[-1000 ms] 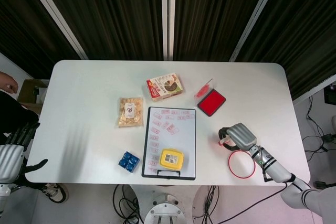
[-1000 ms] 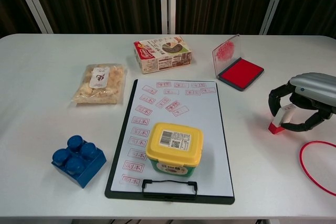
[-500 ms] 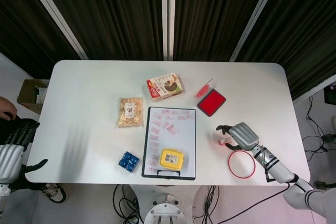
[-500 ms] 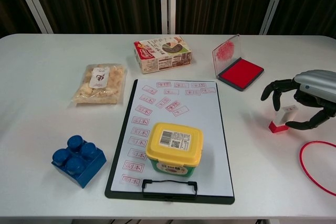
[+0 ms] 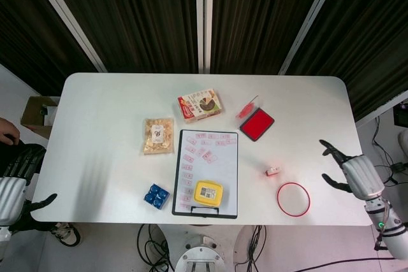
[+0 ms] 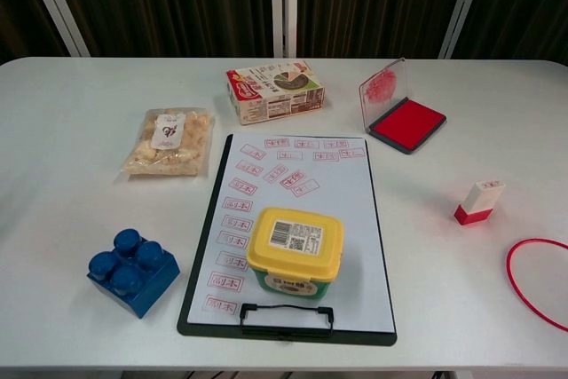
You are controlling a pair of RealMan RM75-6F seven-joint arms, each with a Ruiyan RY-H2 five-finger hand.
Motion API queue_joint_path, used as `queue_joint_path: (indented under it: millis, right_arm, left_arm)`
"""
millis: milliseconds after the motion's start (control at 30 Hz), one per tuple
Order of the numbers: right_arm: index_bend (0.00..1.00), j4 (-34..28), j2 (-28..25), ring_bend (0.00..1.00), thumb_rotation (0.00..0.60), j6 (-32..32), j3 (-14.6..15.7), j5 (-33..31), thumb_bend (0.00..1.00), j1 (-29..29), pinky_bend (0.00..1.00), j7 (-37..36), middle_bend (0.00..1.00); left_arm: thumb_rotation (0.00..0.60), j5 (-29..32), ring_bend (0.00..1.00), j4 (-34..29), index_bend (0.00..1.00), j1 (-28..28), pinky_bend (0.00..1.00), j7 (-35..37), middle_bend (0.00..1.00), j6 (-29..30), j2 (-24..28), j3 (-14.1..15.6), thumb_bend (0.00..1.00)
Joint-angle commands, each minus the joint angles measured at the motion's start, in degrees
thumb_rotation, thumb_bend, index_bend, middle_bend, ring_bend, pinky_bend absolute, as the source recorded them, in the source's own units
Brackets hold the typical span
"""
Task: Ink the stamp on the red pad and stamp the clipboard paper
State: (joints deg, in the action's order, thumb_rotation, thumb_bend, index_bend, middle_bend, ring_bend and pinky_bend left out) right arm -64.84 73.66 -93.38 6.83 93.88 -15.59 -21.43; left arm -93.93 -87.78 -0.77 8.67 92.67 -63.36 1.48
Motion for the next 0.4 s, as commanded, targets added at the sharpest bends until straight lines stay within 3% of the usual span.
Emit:
queue_joint_path:
  millis: [33,133,167,400]
  right_arm:
    - [0.00,-4.49,-3.39,0.02,0.600,-4.32,-3.18,-7.50,0.15,7.67,0.27,2.45,0.03]
    - [0.00,-8.16,-5.14,0.00,0.600,-0.83,-3.21,-10.48,0.14,9.03,0.05,4.06,0.00]
    - [0.00,-8.85,-5.42,0.00,0.600,-0.02,-3.50,-11.41,0.14,9.31,0.02,4.43,0.00]
    - [0.00,-12.69,-5.77,0.00,0.600,3.04,-6.13,-14.65,0.14,10.50,0.00,5.20,0.00]
  left_arm:
    - [0.600,-0.17,0.07,-0.29,0.07,0.10,0.16,-0.19,0.09,0.29,0.12,-0.04,0.00]
    - [0.600,-0.66,0.07,-0.51,0.07,0.13,0.16,0.04,0.09,0.49,0.57,0.13,0.00]
    - [0.600,-0.74,0.07,-0.51,0.07,0.17,0.16,0.03,0.09,0.61,0.69,0.13,0.00]
    - [0.600,-0.31,0.07,-0.10,0.07,0.66,0.16,0.61,0.09,1.47,0.97,-0.16,0.00]
